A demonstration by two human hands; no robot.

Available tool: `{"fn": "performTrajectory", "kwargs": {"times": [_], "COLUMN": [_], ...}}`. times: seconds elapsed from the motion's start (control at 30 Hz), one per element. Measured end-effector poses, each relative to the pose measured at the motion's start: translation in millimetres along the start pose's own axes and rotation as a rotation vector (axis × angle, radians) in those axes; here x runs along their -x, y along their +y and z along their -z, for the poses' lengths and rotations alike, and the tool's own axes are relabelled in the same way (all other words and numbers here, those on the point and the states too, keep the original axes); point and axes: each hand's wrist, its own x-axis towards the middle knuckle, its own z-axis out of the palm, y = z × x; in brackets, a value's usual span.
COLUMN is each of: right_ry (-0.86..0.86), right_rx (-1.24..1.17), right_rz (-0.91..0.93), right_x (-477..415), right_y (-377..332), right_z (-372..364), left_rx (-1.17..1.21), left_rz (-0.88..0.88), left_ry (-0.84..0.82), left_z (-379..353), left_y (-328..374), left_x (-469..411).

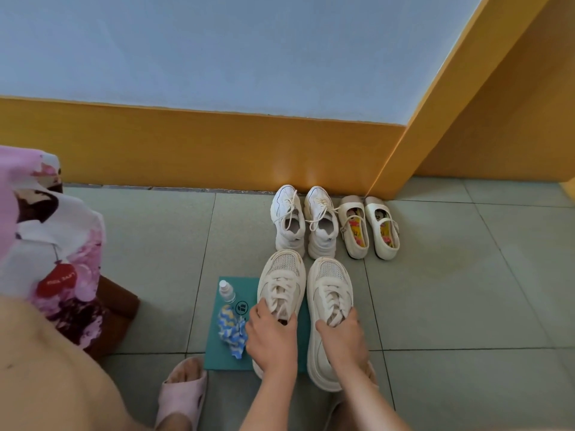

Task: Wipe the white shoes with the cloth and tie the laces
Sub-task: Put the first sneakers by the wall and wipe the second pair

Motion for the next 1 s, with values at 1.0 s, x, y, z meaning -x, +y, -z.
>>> {"fn": "performTrajectory", "kwargs": {"times": [1.0], "right_ry": [0.019], "right_rx": [-0.107], "right_rz": [-0.041], "right_x": [-3.9], "right_y": [-6.8], "right_z": [2.7], "left_rx": [0.228], "left_rz": [0.042], "left_ry": [-0.144], "left_z": [22.1], "left_y": [-17.9], "left_x": [-20.4]}}
